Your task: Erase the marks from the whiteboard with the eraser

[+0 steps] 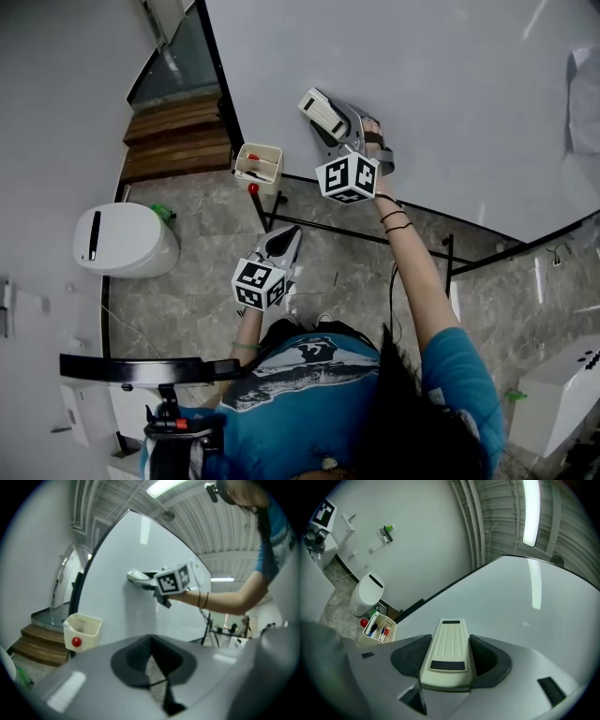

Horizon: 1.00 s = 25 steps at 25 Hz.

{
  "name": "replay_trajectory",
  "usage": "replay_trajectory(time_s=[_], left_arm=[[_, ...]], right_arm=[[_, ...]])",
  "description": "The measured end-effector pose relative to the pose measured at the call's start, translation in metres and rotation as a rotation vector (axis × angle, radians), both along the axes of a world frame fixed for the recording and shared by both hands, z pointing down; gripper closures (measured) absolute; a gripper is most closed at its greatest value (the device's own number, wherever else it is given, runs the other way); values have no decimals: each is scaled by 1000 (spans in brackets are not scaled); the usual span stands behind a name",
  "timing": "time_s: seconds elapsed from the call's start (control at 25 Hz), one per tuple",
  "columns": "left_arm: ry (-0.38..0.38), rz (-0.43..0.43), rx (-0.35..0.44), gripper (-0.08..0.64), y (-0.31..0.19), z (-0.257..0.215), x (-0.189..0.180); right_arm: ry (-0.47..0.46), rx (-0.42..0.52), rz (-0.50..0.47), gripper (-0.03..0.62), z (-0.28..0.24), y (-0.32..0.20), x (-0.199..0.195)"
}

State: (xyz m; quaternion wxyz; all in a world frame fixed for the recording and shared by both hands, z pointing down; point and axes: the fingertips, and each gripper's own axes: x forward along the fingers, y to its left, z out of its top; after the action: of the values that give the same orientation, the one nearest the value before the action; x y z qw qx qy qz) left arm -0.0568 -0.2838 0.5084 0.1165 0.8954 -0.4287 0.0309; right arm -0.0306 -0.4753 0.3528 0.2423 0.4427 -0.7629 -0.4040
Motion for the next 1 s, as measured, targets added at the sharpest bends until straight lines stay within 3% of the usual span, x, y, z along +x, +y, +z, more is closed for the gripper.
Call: replay_trajectory(time_s=[0.12, 0.28, 0.52, 0.64, 0.84, 1.0], left_arm=[[2, -14, 0, 560, -1, 1, -6], [10, -24, -2, 560, 0, 1, -10], [23, 9, -1, 560, 2, -4, 3], [21, 37, 0, 560, 0, -4, 13], [17, 68, -5, 560, -1, -4, 24], [12, 80, -6, 560, -3, -2, 27]], right_arm=[[-30, -17, -10, 330, 0, 1, -1], [-171, 32, -1, 330, -44, 23, 24], [-443, 202, 77, 330, -143, 52, 122], [-562, 270, 160, 330, -176, 66, 183], [-593, 348, 289, 330, -189, 71, 253], [-587, 340, 326, 330, -179, 60, 264]])
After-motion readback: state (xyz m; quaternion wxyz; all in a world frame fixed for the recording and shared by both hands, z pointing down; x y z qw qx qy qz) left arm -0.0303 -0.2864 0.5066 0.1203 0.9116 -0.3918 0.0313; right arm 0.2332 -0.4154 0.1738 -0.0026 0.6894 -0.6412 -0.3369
